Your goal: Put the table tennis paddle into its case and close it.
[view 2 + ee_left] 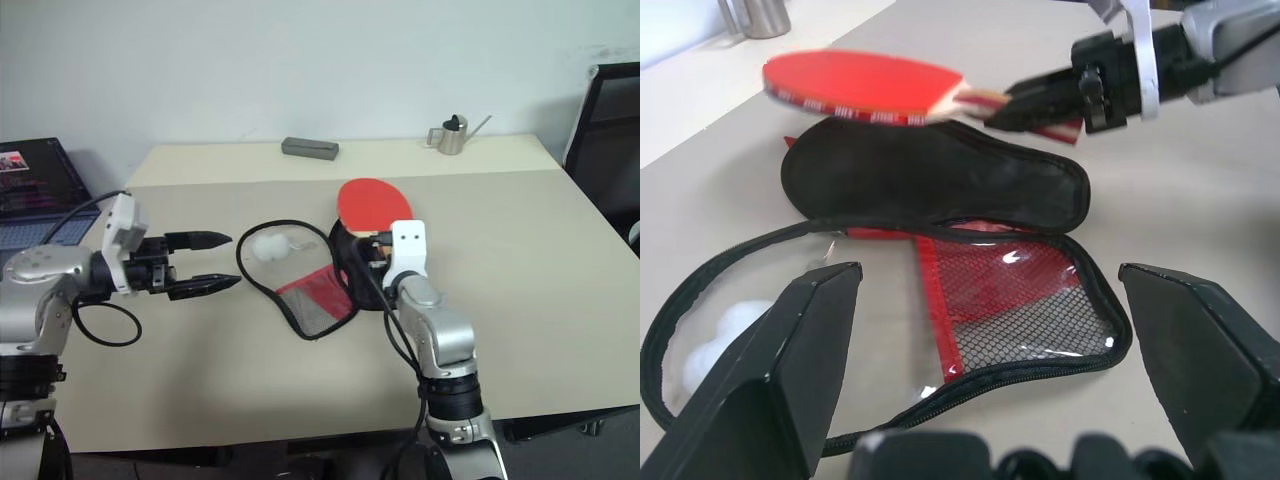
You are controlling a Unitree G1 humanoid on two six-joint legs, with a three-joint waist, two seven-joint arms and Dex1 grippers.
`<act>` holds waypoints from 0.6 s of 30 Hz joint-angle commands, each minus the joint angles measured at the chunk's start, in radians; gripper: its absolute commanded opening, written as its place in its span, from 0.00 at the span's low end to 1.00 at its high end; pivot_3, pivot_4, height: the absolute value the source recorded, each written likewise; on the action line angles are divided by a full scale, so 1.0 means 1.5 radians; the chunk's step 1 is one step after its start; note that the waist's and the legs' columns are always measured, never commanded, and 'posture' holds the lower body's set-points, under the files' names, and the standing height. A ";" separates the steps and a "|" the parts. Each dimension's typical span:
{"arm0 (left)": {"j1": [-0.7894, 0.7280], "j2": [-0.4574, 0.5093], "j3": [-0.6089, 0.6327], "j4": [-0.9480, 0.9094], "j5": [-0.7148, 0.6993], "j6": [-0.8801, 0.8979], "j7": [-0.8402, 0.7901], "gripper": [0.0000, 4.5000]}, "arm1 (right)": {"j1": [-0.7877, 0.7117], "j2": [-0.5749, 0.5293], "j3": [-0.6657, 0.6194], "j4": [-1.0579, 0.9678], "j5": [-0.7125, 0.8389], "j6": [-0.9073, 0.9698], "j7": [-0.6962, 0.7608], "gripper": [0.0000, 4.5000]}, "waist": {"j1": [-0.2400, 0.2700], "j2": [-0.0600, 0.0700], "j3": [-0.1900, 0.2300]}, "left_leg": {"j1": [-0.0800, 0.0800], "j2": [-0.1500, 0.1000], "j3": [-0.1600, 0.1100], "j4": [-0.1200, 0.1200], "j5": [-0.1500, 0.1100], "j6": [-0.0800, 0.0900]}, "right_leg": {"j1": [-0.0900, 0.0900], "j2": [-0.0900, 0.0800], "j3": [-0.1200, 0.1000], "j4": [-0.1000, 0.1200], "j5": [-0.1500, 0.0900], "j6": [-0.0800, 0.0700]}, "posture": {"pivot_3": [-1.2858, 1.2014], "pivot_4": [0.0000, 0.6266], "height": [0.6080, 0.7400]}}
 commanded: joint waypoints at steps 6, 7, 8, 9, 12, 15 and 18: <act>-0.017 0.012 0.009 -0.082 -0.026 0.050 0.036 1.00 | 0.005 -0.003 0.010 0.031 -0.024 -0.061 0.007 0.27 | 0.000 0.000 0.000 | 0.000 0.000 0.000 0.000 0.000 0.000 | 0.000 0.000 0.000 0.000 0.000 0.000 | 0.52 0.24 1.00; -0.019 0.012 0.009 -0.091 -0.028 0.059 0.041 1.00 | 0.008 -0.005 0.011 0.035 -0.027 -0.065 0.007 0.27 | 0.000 0.000 0.000 | 0.000 0.000 0.000 0.000 0.000 0.000 | 0.000 0.000 0.000 0.000 0.000 0.000 | 0.52 0.24 1.00; -0.021 0.011 0.007 -0.098 -0.030 0.067 0.046 1.00 | 0.011 -0.006 0.013 0.042 -0.030 -0.070 0.007 0.27 | 0.000 0.000 0.000 | 0.000 0.000 0.000 0.000 0.000 0.000 | 0.000 0.000 0.000 0.000 0.000 0.000 | 0.52 0.24 1.00; -0.027 0.011 0.005 -0.107 -0.033 0.078 0.053 1.00 | 0.016 -0.007 0.015 0.052 -0.034 -0.077 0.007 0.27 | 0.000 0.000 0.000 | 0.000 0.000 0.000 0.000 0.000 0.000 | 0.000 0.000 0.000 0.000 0.000 0.000 | 0.52 0.24 1.00; -0.039 0.010 0.001 -0.124 -0.038 0.103 0.067 1.00 | 0.025 -0.007 0.018 0.070 -0.041 -0.088 0.007 0.27 | -0.001 0.000 0.000 | 0.000 0.000 0.000 0.000 0.000 0.000 | 0.000 0.001 0.000 0.000 0.000 0.000 | 0.52 0.24 1.00; -0.046 0.009 0.000 -0.135 -0.040 0.118 0.075 1.00 | 0.027 -0.004 0.017 0.086 -0.045 -0.097 0.010 0.27 | -0.002 0.000 0.000 | 0.000 0.000 0.000 0.000 0.000 0.000 | 0.000 0.001 0.000 0.000 0.000 0.000 | 0.52 0.24 1.00; -0.046 0.011 0.001 -0.143 -0.044 0.127 0.081 1.00 | 0.026 -0.002 0.018 0.098 -0.049 -0.108 0.011 0.27 | -0.002 0.000 0.000 | 0.000 0.000 0.000 0.000 0.000 -0.001 | 0.000 0.001 0.000 0.000 0.000 0.000 | 0.52 0.24 1.00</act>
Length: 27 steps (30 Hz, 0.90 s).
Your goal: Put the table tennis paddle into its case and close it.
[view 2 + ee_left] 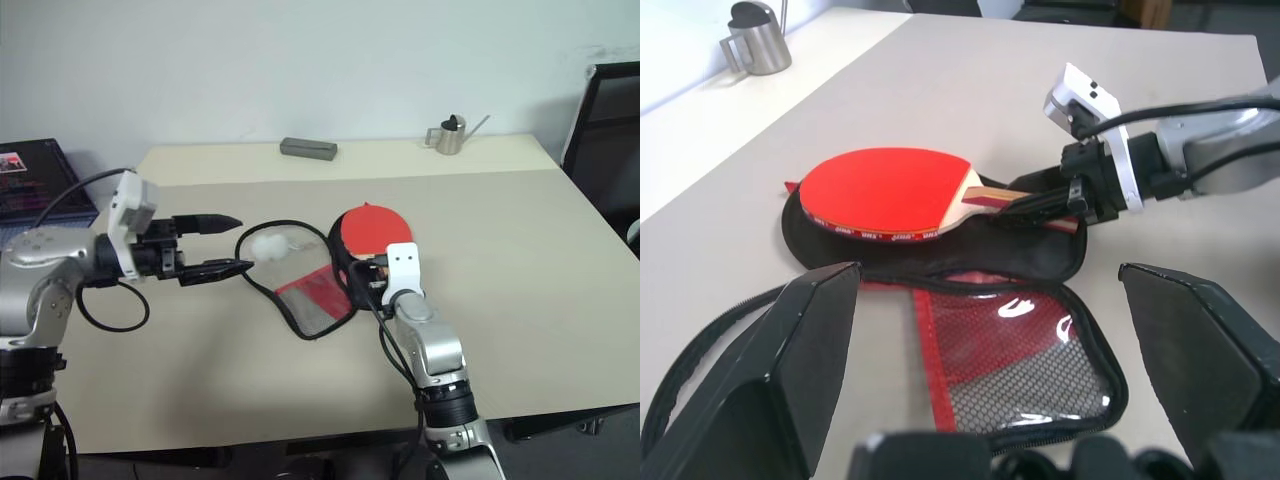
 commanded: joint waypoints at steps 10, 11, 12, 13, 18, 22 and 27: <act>-0.011 0.014 0.012 -0.035 -0.017 0.016 0.019 1.00 | -0.011 0.008 0.023 0.009 -0.008 -0.038 0.018 0.27 | 0.000 0.000 0.000 | 0.000 0.000 0.000 0.000 0.000 0.000 | 0.000 0.000 0.000 0.000 0.001 -0.001 | 0.52 0.24 1.00; -0.011 0.015 0.012 -0.035 -0.016 0.016 0.020 1.00 | -0.011 0.009 0.024 0.008 -0.009 -0.039 0.020 0.27 | 0.000 0.000 0.000 | 0.000 0.000 0.000 0.000 0.000 0.000 | 0.000 0.000 0.000 0.000 0.001 -0.001 | 0.52 0.24 1.00; -0.011 0.015 0.013 -0.034 -0.016 0.016 0.020 1.00 | -0.011 0.009 0.026 0.007 -0.010 -0.040 0.022 0.27 | 0.000 0.000 0.000 | 0.000 0.000 0.000 0.000 0.000 0.000 | 0.000 0.000 0.000 0.000 0.001 -0.001 | 0.52 0.24 1.00; -0.011 0.014 0.013 -0.034 -0.016 0.015 0.020 1.00 | -0.010 0.009 0.026 0.006 -0.009 -0.043 0.024 0.27 | -0.001 0.000 0.000 | 0.000 0.001 0.000 0.000 0.000 0.000 | 0.000 0.001 0.000 0.000 0.001 -0.001 | 0.52 0.24 1.00; -0.011 0.014 0.014 -0.034 -0.015 0.015 0.022 1.00 | -0.010 0.009 0.031 -0.003 -0.014 -0.048 0.035 0.27 | -0.001 0.000 0.000 | 0.000 0.001 0.000 0.000 0.000 -0.001 | 0.000 0.001 0.000 0.000 0.001 -0.001 | 0.52 0.24 1.00; -0.013 0.012 0.013 -0.032 -0.014 0.014 0.023 1.00 | -0.009 0.009 0.035 -0.001 -0.018 -0.047 0.041 0.27 | 0.000 0.000 0.000 | 0.000 0.001 0.000 0.000 0.000 -0.001 | 0.000 0.001 0.000 0.000 0.001 -0.001 | 0.52 0.24 1.00; -0.009 0.012 0.015 -0.022 -0.011 0.002 0.018 1.00 | -0.010 0.010 0.035 0.003 -0.024 -0.046 0.043 0.27 | 0.000 0.000 0.000 | 0.000 0.001 0.000 0.000 0.000 -0.001 | 0.000 0.001 0.000 0.000 0.001 -0.001 | 0.52 0.24 1.00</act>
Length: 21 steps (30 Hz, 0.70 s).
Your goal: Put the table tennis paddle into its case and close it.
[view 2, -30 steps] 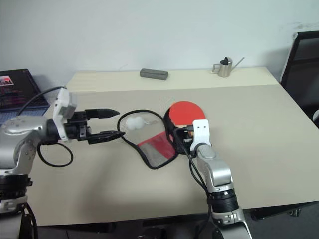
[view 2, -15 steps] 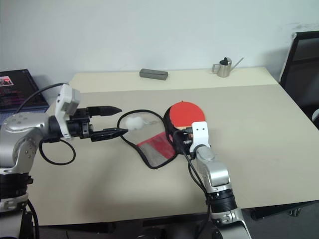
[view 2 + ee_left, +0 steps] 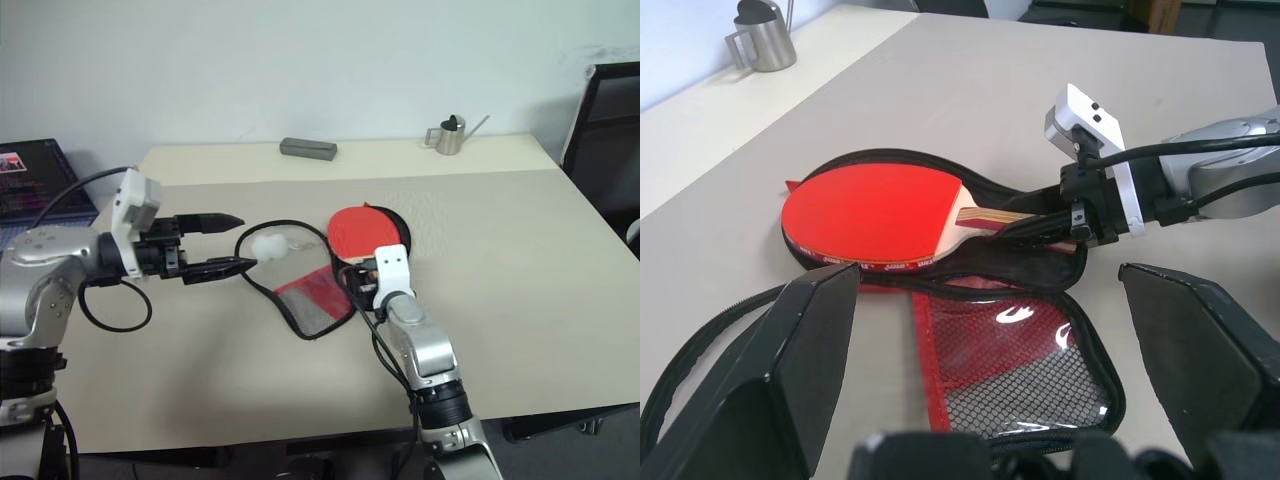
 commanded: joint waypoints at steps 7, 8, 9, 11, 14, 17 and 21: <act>0.005 0.016 0.022 0.023 0.000 -0.054 -0.019 1.00 | -0.009 0.002 -0.005 -0.015 -0.012 -0.025 -0.015 0.27 | 0.000 0.000 0.000 | 0.000 0.000 0.000 0.000 0.000 0.000 | 0.000 0.000 0.000 0.000 0.000 0.000 | 0.52 0.24 1.00; 0.005 0.016 0.021 0.028 0.001 -0.059 -0.021 1.00 | -0.009 0.000 -0.004 -0.015 -0.012 -0.025 -0.014 0.27 | 0.000 0.000 0.000 | 0.000 0.000 0.000 0.000 0.000 0.000 | 0.000 0.000 0.000 0.000 0.000 0.000 | 0.52 0.24 1.00; 0.005 0.015 0.020 0.035 0.002 -0.065 -0.024 1.00 | -0.009 -0.001 -0.003 -0.016 -0.013 -0.025 -0.013 0.27 | 0.000 0.000 0.000 | 0.000 0.000 0.000 0.000 0.000 0.000 | 0.000 0.000 0.000 0.000 0.000 0.000 | 0.52 0.24 1.00; 0.002 0.015 0.018 0.045 0.004 -0.074 -0.028 1.00 | -0.008 -0.001 -0.001 -0.017 -0.013 -0.024 -0.012 0.27 | 0.000 0.000 0.000 | 0.000 0.000 0.000 0.000 0.000 0.000 | 0.000 0.000 0.000 0.000 0.000 0.000 | 0.52 0.24 1.00; 0.001 0.014 0.016 0.060 0.006 -0.088 -0.035 1.00 | -0.008 -0.002 0.001 -0.017 -0.014 -0.023 -0.010 0.27 | 0.000 0.000 0.000 | 0.000 0.000 0.000 0.000 0.000 0.000 | 0.000 0.000 0.000 0.000 0.000 0.000 | 0.52 0.24 1.00; 0.002 0.015 0.015 0.067 0.007 -0.095 -0.038 1.00 | -0.008 -0.002 0.006 -0.015 -0.014 -0.016 -0.005 0.27 | 0.000 0.000 0.000 | 0.000 0.000 0.000 0.000 0.000 0.000 | 0.000 0.000 0.000 0.000 0.000 0.000 | 0.52 0.24 1.00; 0.001 0.014 0.013 0.066 0.008 -0.098 -0.038 1.00 | -0.006 0.006 -0.005 -0.016 -0.004 -0.022 -0.005 0.43 | 0.000 0.000 0.000 | 0.000 0.000 0.000 0.000 0.000 0.000 | 0.000 0.000 0.000 0.000 0.000 0.000 | 0.52 0.24 1.00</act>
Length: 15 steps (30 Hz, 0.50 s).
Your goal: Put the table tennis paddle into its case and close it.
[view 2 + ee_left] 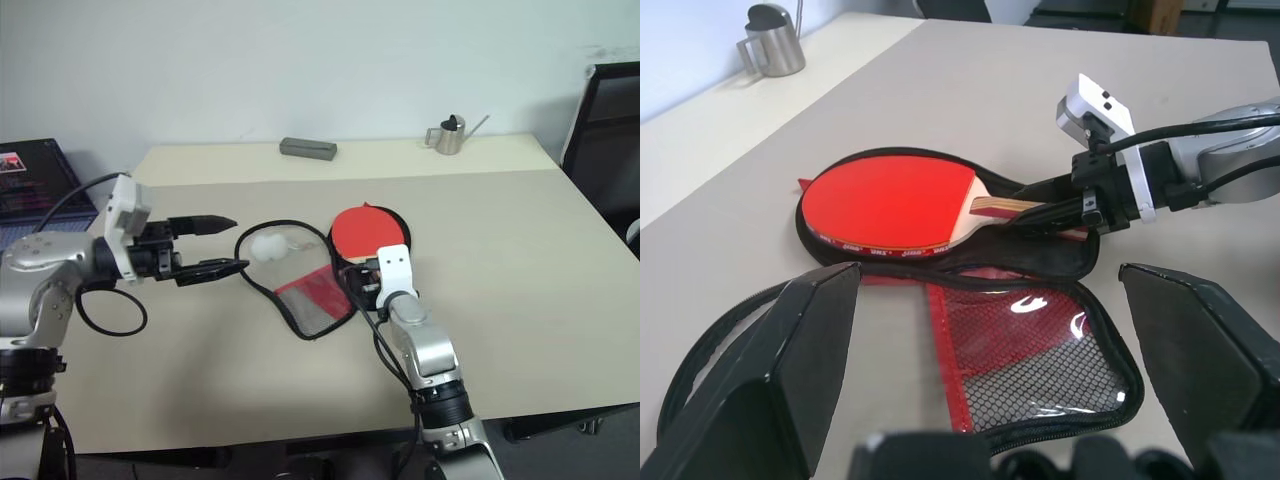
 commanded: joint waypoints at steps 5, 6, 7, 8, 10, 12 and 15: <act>-0.011 0.011 0.008 -0.014 0.001 -0.007 0.005 1.00 | -0.007 0.006 -0.004 -0.031 0.001 -0.024 0.003 0.77 | 0.000 0.000 0.000 | 0.000 0.000 0.000 0.000 0.000 0.000 | 0.000 0.000 0.000 0.000 0.000 0.000 | 0.52 0.24 1.00; -0.013 0.010 0.007 -0.014 0.002 -0.006 0.005 1.00 | -0.009 0.003 -0.002 -0.034 -0.001 -0.025 0.004 0.84 | 0.000 0.000 0.000 | 0.000 0.000 0.000 0.000 0.000 0.000 | 0.000 0.000 0.000 0.000 0.000 0.000 | 0.52 0.24 1.00; -0.014 0.010 0.006 -0.014 0.002 -0.005 0.006 1.00 | -0.010 0.000 -0.001 -0.039 -0.003 -0.024 0.006 0.93 | 0.000 0.000 0.000 | 0.000 0.000 0.000 0.000 0.000 0.000 | 0.000 0.000 0.000 0.000 0.000 0.000 | 0.52 0.24 1.00; -0.015 0.010 0.006 -0.015 0.002 -0.005 0.006 1.00 | -0.010 -0.004 0.001 -0.048 -0.003 -0.023 0.010 0.99 | 0.000 0.000 0.000 | 0.000 0.000 0.000 0.000 0.000 0.000 | 0.000 0.000 0.000 0.000 0.000 0.000 | 0.52 0.24 1.00; -0.017 0.011 0.007 -0.015 0.001 -0.003 0.007 1.00 | -0.010 -0.009 -0.002 -0.079 0.006 -0.021 0.022 0.99 | 0.000 0.000 0.000 | 0.000 0.000 0.000 0.000 0.000 0.000 | 0.000 0.000 0.000 0.000 0.000 0.000 | 0.52 0.24 1.00; -0.015 0.015 0.011 -0.014 0.001 -0.002 0.007 1.00 | -0.009 -0.015 -0.005 -0.123 0.023 -0.017 0.041 0.99 | 0.000 0.000 0.000 | 0.000 0.000 0.000 0.000 0.000 0.000 | 0.000 0.000 0.000 0.000 0.000 0.000 | 0.52 0.24 1.00; -0.014 0.015 0.015 -0.005 0.013 -0.015 0.019 1.00 | -0.013 -0.033 -0.012 -0.170 0.046 0.005 0.074 0.99 | 0.000 0.000 0.000 | 0.000 0.000 0.000 0.000 0.000 0.000 | 0.000 0.000 0.000 0.000 0.000 0.000 | 0.52 0.24 1.00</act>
